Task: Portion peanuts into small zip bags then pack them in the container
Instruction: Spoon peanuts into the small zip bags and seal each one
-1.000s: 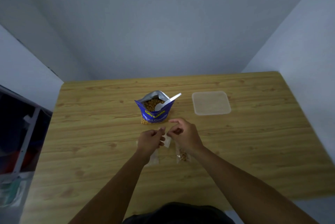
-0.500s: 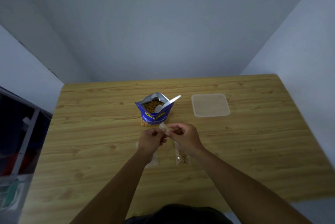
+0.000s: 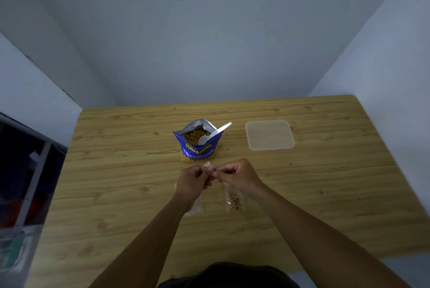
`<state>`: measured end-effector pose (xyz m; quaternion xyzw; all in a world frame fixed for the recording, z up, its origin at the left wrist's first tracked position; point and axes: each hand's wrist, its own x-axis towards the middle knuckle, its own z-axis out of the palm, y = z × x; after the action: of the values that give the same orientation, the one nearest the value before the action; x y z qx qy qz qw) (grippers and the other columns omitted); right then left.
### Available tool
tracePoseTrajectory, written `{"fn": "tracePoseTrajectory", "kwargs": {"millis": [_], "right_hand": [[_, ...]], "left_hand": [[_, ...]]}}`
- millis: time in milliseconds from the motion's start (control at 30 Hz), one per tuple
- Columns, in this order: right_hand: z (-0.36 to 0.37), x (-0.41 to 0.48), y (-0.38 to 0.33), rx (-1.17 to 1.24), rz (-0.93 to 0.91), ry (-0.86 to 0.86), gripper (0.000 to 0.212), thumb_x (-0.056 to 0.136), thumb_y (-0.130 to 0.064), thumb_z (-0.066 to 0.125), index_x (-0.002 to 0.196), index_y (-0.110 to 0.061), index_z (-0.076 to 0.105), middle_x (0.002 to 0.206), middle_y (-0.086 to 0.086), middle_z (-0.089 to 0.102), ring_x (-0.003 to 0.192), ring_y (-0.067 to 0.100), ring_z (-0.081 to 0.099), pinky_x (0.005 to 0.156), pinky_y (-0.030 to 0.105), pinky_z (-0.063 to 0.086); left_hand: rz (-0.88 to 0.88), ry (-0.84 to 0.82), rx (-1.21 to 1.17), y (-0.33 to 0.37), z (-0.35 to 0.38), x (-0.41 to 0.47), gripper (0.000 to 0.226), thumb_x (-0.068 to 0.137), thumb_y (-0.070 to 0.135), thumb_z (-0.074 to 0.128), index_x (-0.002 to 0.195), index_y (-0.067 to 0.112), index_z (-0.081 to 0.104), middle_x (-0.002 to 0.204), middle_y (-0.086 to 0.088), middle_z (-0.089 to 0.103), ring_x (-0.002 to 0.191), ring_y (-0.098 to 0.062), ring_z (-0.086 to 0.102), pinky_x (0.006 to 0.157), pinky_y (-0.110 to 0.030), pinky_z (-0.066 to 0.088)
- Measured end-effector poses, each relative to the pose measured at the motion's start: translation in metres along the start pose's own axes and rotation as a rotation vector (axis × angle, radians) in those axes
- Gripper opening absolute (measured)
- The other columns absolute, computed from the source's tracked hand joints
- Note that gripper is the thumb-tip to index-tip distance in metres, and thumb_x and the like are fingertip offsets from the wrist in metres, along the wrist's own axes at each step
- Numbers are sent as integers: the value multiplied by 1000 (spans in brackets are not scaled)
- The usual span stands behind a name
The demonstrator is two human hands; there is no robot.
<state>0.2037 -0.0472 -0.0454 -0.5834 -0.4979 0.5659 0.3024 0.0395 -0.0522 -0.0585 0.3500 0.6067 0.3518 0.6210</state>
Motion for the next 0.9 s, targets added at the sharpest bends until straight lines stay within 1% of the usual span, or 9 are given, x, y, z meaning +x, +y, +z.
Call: {"fn": "tracePoseTrajectory", "kwargs": {"millis": [67,167,300,433,533,667,733,800,900], "right_hand": [[-1,0,0,-26,1,4,7,84,-17,81,78,-21,82,71,0,77,66,4,67,70,25,54],[-2,1,-1,-61,-15,6,16,85,-17,78,70,-24,80,65,-2,74,63,3,64,66,22,51],[-3,0,-1,-69,-21,-23,11,83,-14,80,76,-22,82,71,3,77,65,3,65,66,20,52],[-4,1,1,-77,-22,-25,9,85,-19,79,78,-15,83,70,5,76,65,7,66,69,26,53],[-5,0,2,-63,-24,-37,8,85,-18,79,78,-20,83,70,5,76,65,6,66,69,25,53],[-6,-1,1,-33,-25,-46,15,86,-14,79,78,-27,81,71,3,76,67,5,66,69,23,52],[-5,0,0,-35,-13,-53,11,86,-13,78,82,-23,82,73,2,77,67,5,66,67,22,51],[-4,1,0,-21,11,-63,5,87,-12,77,87,-13,82,73,1,77,66,5,66,65,19,50],[-5,1,-3,3,49,-81,12,90,-12,75,90,-1,79,72,0,76,64,6,67,60,15,49]], "left_hand": [[18,-4,14,0,1,-1,23,94,18,65,77,4,70,67,-8,66,52,-10,54,52,-22,43],[33,-6,33,0,2,-2,24,95,18,63,77,2,70,66,-8,65,53,-13,54,51,-23,42],[37,-16,39,-2,1,-3,26,96,19,62,74,7,70,64,-6,65,54,-14,54,51,-24,42],[34,-22,45,-2,1,-3,27,96,23,62,80,3,70,66,-5,65,56,-14,55,50,-24,42],[24,-46,60,-1,0,-4,31,96,28,62,83,2,70,69,-6,66,59,-14,56,55,-26,45],[9,-49,85,-1,1,-3,34,96,34,62,86,1,68,72,-6,68,61,-15,58,55,-25,47],[2,-26,64,-1,2,-3,33,95,33,63,94,0,63,74,-10,69,62,-17,59,53,-25,49],[15,-17,46,-1,1,-3,28,94,32,65,102,6,58,78,-14,70,62,-19,62,54,-28,50],[115,-8,149,-3,-3,1,18,95,24,64,110,15,58,81,-16,71,59,-17,62,54,-25,49]]}}
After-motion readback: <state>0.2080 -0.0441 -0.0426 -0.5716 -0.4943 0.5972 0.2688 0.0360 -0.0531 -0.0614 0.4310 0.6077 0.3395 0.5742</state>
